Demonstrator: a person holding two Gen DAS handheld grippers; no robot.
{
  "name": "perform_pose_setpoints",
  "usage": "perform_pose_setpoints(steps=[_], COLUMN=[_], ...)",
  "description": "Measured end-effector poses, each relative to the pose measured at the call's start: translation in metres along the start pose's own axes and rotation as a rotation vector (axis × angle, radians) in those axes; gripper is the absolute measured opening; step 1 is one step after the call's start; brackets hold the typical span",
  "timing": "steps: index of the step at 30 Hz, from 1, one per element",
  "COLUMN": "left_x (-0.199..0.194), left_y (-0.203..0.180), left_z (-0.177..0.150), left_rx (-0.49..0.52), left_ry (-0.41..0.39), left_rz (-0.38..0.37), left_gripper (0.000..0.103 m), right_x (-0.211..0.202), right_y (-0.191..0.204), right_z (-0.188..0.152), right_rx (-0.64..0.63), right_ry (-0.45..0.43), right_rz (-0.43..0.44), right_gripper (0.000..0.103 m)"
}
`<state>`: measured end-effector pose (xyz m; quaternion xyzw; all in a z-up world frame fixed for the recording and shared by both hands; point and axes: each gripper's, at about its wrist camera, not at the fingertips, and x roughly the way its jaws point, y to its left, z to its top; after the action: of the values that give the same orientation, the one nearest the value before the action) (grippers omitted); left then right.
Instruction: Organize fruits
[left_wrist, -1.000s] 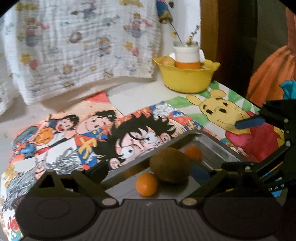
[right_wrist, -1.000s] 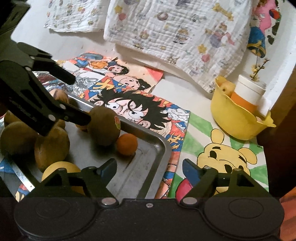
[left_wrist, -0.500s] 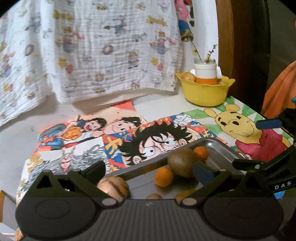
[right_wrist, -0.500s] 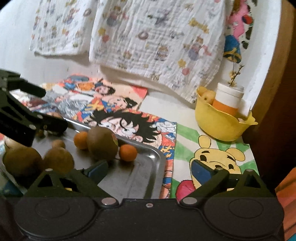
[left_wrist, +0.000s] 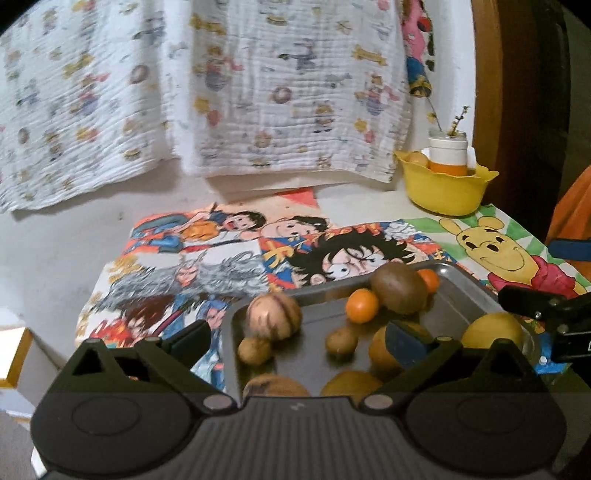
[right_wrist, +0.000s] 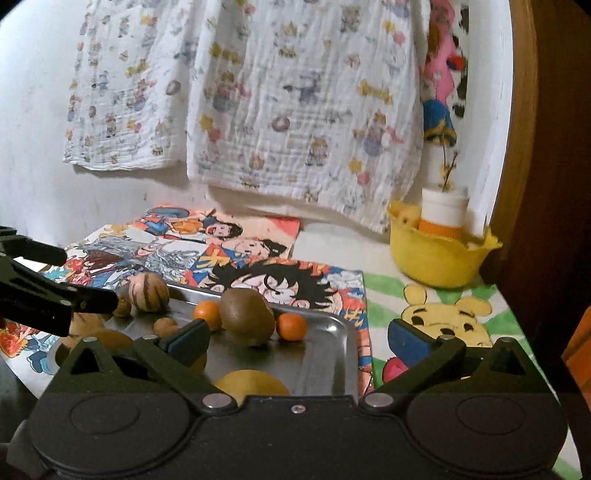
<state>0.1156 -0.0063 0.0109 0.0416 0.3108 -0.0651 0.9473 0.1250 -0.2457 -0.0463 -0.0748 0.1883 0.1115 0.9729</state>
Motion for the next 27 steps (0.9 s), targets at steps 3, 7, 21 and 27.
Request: perform_pose_setpoints(steps=[3, 7, 21, 27], left_x=[-0.012, -0.027, -0.061, -0.071], left_y=[0.005, 0.007, 0.005, 0.001], left_z=[-0.008, -0.017, -0.069, -0.082], left_rx=[-0.03, -0.057, -0.093, -0.091], left_ry=[-0.012, -0.047, -0.079, -0.086], left_rz=[0.019, 0.056, 0.036, 0.086], left_gripper=[0.102, 0.102, 0.102, 0.103], right_x=[-0.01, -0.022, -0.054, -0.066], right_y=[0.005, 0.011, 0.031, 0.027], right_z=[-0.003, -0.008, -0.042, -0.06], right_rx=[0.0, 0.007, 0.112, 0.132], right_ry=[-0.032, -0.069, -0.142, -0.126], right_rz=[-0.004, -0.025, 0.004, 0.0], right_gripper=[0.102, 0.102, 0.102, 0.102])
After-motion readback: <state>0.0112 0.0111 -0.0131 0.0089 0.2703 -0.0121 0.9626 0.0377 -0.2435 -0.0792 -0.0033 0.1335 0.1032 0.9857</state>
